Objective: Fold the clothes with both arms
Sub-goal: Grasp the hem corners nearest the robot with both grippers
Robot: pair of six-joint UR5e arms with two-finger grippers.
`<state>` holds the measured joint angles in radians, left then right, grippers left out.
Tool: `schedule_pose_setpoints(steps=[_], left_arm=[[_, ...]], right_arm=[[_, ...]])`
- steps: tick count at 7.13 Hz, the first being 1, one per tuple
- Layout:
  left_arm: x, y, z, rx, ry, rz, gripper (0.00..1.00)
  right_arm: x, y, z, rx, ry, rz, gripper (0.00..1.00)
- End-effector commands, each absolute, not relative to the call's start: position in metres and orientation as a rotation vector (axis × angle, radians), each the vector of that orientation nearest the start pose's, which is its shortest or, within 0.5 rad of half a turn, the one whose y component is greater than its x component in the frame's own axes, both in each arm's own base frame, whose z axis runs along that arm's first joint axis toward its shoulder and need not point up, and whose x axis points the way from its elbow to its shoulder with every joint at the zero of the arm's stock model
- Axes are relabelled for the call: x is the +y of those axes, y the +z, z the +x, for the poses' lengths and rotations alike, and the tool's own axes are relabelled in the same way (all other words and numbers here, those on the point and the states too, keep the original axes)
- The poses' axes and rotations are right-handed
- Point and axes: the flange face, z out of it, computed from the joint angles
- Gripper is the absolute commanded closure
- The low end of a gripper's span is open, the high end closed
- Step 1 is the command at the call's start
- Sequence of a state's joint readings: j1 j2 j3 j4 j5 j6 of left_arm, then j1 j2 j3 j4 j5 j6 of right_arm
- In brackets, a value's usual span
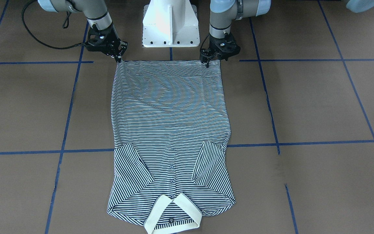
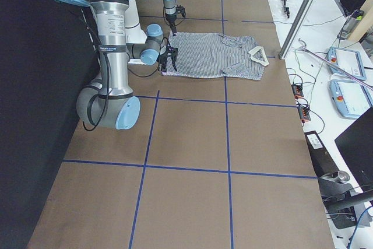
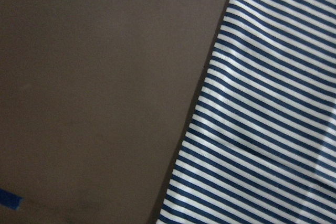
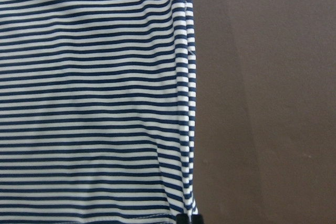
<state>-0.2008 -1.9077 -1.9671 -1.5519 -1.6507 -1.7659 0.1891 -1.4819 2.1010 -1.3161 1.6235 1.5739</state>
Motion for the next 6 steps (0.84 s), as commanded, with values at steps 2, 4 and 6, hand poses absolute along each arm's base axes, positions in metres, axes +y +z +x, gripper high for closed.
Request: schedule_pose_setpoints(steps=[2,4,6], left_arm=[[-0.2321,0.3120,0.5383,0.716,-0.353,-0.084,0.22],[-0.2319,0.3091,0.5374,0.722,-0.352,-0.084,0.67],[-0.2308,0.3040,0.5360,0.733,-0.342,-0.089,0.99]], right_arm=[[-0.2209,0.3433,-0.4617,-0.880,0.161,0.035,1.00],[-0.2206,0.3412,-0.4600,-0.885,0.160,0.035,1.00],[-0.2214,0.3434,-0.4601,-0.880,0.162,0.036,1.00]])
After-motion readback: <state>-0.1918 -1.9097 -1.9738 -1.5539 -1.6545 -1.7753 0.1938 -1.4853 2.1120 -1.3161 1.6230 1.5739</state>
